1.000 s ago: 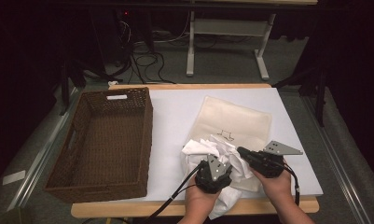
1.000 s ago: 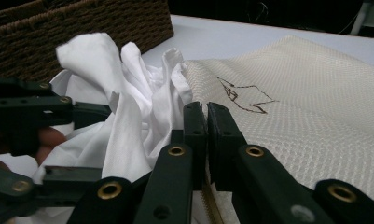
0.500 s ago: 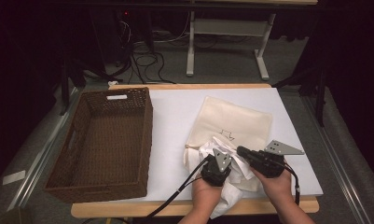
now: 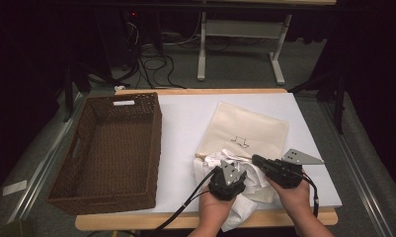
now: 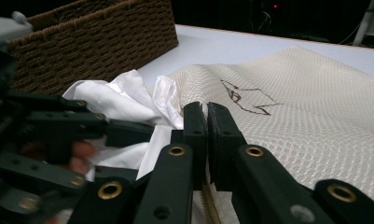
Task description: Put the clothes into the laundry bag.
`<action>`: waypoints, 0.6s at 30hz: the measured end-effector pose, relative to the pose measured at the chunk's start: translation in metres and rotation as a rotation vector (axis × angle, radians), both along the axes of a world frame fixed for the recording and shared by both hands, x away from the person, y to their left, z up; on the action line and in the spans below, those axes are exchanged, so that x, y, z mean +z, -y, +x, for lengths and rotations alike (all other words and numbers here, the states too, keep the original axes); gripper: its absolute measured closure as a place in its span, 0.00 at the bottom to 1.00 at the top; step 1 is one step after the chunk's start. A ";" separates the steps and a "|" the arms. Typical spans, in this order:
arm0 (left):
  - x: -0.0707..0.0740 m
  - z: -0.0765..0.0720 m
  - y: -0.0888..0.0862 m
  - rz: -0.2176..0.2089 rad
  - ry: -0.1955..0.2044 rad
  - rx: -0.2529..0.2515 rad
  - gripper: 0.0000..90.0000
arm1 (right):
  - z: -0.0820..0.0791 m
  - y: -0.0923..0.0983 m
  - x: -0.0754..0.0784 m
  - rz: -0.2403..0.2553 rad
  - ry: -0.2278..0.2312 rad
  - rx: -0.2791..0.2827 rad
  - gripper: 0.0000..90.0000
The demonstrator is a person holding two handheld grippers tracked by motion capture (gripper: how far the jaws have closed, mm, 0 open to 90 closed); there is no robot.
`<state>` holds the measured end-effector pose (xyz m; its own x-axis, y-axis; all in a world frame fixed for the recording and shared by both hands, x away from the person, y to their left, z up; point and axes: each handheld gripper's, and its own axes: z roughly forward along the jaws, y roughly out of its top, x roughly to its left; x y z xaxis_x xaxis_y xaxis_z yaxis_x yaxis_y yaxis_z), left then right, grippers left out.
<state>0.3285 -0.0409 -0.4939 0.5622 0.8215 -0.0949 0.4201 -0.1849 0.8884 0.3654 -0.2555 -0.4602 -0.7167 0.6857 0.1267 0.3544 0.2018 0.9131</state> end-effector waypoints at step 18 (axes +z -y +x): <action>0.007 -0.006 -0.073 -0.022 0.012 0.089 0.24 | 0.000 -0.001 -0.001 0.000 -0.012 -0.005 0.98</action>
<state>0.3223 0.0317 -0.4865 0.4884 0.8660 -0.1071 0.4232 -0.1278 0.8970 0.3659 -0.2548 -0.4615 -0.7120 0.6890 0.1353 0.3663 0.2001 0.9087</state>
